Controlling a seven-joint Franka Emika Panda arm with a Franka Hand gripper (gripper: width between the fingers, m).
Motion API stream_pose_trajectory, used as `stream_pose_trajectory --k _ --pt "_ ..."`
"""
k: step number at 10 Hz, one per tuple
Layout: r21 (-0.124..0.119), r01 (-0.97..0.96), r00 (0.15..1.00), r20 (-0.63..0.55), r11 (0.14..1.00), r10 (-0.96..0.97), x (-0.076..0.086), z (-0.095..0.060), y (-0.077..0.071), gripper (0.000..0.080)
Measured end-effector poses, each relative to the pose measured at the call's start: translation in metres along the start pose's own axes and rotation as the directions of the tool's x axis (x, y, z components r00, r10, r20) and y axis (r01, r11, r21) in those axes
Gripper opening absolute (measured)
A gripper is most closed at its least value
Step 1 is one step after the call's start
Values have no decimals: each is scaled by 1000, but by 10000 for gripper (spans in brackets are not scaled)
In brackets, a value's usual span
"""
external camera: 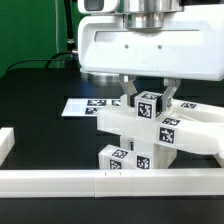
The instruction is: Assemble chair
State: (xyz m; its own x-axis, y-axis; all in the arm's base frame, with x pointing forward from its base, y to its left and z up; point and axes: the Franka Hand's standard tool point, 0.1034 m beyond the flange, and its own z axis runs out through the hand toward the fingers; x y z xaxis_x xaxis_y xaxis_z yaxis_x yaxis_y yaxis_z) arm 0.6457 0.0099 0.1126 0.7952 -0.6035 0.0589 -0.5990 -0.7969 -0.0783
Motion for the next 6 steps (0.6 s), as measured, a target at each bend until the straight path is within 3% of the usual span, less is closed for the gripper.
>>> stream_pose_trajectory --k 2,3,4,5,6 --pt "0 -72 997 0 997 72 0 0 0 284" --pt "-1 -62 998 0 998 62 0 0 0 357" --pt "4 -33 999 -3 999 33 -1 -5 -3 357" --pt "14 -3 1000 -5 1000 4 -4 -14 -5 558" --pt "25 18 1000 -5 1000 -18 -10 -25 -6 622"
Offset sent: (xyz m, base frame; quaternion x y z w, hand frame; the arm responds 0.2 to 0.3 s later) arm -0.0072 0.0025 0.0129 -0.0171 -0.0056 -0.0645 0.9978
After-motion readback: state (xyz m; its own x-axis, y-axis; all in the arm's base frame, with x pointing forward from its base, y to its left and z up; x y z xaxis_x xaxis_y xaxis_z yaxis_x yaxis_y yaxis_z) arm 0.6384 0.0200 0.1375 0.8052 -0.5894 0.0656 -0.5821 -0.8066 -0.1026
